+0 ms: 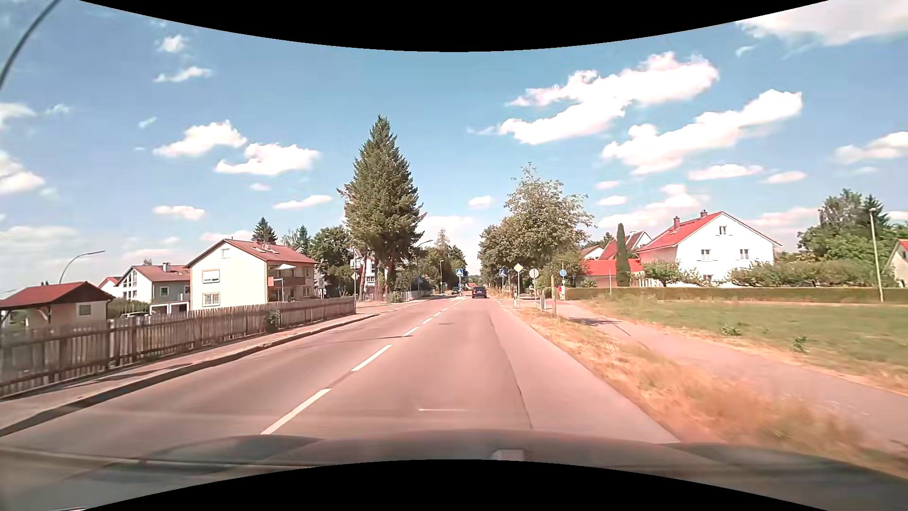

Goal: Follow the waypoints while adhering to traffic rules and regulations

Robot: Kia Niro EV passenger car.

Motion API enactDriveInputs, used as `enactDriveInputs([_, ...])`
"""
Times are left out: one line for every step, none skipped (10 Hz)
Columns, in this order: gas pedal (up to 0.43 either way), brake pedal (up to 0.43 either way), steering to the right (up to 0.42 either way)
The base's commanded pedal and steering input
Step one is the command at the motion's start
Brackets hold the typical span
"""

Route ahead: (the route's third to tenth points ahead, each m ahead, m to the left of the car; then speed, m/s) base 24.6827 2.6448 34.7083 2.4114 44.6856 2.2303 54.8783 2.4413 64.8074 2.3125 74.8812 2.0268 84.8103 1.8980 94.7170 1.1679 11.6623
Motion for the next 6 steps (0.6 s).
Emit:
enactDriveInputs([0.11,0.0,0.0])
enactDriveInputs([0.11,0.0,0.0])
enactDriveInputs([0.11,0.0,0.0])
enactDriveInputs([0.11,0.0,0.0])
enactDriveInputs([0.098,0.0,0.0])
enactDriveInputs([0.098,0.0,0.0])
